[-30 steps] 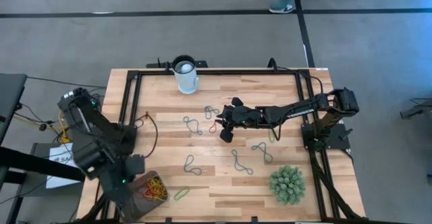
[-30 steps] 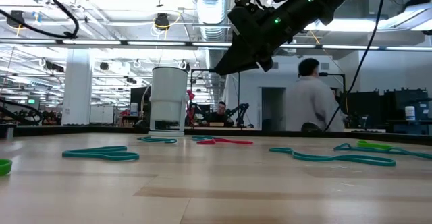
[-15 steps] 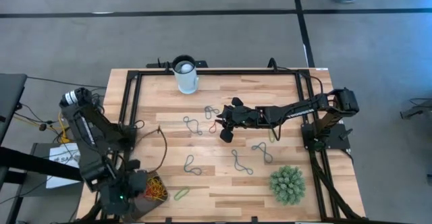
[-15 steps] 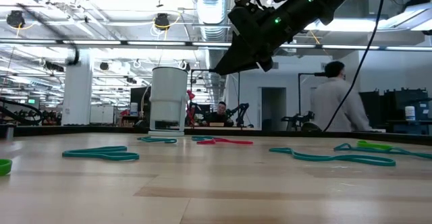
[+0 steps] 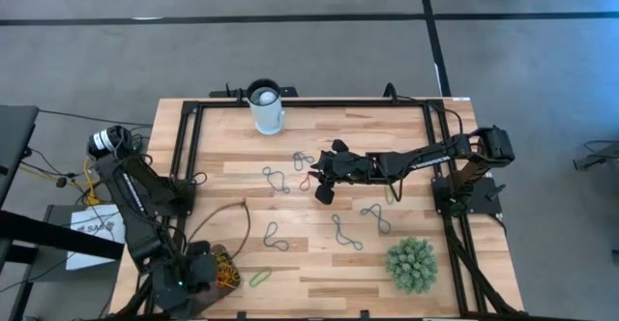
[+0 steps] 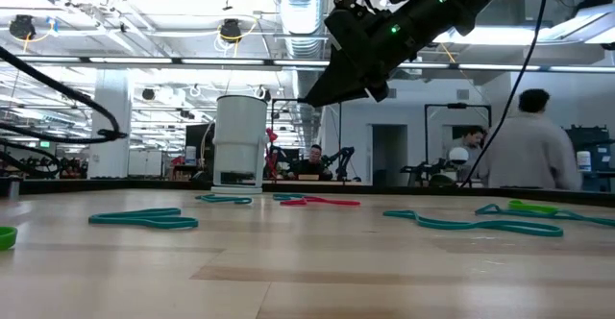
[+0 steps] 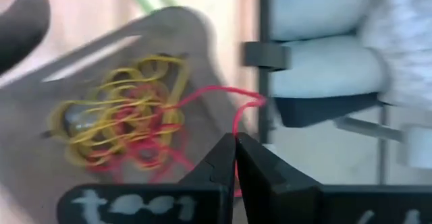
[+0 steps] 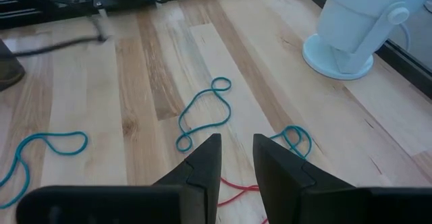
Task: Pick and place items into bin
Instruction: Put the red rubber band into the black bin
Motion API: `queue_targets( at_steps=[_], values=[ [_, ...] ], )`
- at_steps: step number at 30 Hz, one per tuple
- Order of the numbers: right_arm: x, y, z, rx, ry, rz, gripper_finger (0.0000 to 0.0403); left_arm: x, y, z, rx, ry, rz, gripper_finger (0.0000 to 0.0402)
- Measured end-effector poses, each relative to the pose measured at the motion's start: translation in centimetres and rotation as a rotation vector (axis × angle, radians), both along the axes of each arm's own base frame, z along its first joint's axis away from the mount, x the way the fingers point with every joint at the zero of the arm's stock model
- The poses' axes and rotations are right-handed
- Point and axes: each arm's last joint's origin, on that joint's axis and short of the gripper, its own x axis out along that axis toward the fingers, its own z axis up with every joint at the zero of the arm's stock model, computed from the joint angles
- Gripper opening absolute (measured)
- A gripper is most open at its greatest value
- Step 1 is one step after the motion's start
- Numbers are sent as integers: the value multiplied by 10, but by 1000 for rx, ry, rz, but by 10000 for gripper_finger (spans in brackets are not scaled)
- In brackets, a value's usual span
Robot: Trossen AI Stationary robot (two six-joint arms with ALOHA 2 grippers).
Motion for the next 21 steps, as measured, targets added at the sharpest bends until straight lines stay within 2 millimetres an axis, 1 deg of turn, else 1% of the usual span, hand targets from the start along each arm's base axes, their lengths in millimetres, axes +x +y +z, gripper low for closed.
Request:
queue_targets(
  at_steps=[4, 9, 12, 17, 19, 21],
  values=[
    [0, 0, 0, 0, 0, 0, 82, -1, 6, -3, 66, -1, 72, 2],
    [0, 0, 0, 0, 0, 0, 82, 1, 6, -6, 61, 14, 156, 17],
    [0, 0, 0, 0, 0, 0, 82, 3, 0, -16, 81, 52, 151, 30],
    [0, 0, 0, 0, 0, 0, 82, 7, -9, -38, 139, 134, 155, 57],
    [0, 0, 0, 0, 0, 0, 82, 9, -10, -45, 162, 158, 140, 68],
    [0, 0, 0, 0, 0, 0, 82, 14, -8, -47, 185, 161, 88, 77]
  ],
)
